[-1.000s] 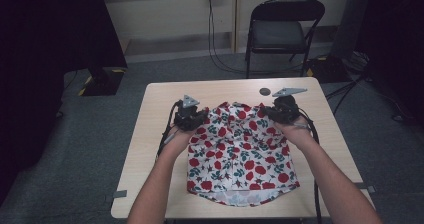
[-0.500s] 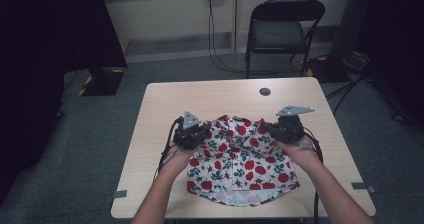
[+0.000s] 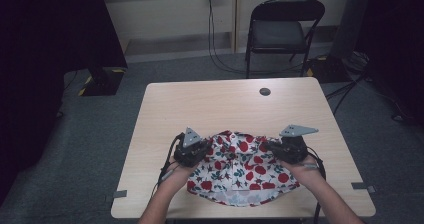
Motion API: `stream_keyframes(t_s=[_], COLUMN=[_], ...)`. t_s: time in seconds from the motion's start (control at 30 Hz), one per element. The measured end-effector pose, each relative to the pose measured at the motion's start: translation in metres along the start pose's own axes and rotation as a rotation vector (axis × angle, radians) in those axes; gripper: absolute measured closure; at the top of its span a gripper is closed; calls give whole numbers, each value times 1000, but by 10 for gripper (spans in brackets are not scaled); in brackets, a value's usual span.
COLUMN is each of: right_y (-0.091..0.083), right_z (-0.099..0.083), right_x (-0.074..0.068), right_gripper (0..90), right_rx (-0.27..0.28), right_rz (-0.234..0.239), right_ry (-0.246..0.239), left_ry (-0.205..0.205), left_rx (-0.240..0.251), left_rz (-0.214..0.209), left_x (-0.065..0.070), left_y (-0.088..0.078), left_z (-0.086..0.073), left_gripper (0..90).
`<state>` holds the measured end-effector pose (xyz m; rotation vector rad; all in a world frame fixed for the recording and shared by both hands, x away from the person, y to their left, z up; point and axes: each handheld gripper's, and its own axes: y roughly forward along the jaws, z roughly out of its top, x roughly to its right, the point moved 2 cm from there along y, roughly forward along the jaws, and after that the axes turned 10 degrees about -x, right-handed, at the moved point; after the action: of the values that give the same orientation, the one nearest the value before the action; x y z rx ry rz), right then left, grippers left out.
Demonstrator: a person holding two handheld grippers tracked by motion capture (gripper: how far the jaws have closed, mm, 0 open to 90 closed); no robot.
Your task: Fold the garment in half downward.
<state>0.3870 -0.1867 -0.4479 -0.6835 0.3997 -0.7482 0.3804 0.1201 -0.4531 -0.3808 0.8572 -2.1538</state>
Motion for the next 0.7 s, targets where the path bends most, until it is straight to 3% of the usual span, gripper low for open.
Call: stream_keyframes(t_s=[0.27,0.4,0.53,0.7], right_y=[-1,2,5,8], right_z=[-31,-49,-67,-84], right_x=[-2,-1,3,6], right_gripper=[871,867,867,865], right_rx=[-17,-46,-56,-70], right_rz=[21,49,58,70], right_ry=[23,25,56,93], left_ry=[45,39,36,5], left_rx=[-66,-93,-133,-157], left_rz=[0,-13,-13,-8], left_x=[14,16,17,16], left_y=[0,3,8,13], left_z=[-30,-41,-51,-64], left_gripper=[847,846,843,838])
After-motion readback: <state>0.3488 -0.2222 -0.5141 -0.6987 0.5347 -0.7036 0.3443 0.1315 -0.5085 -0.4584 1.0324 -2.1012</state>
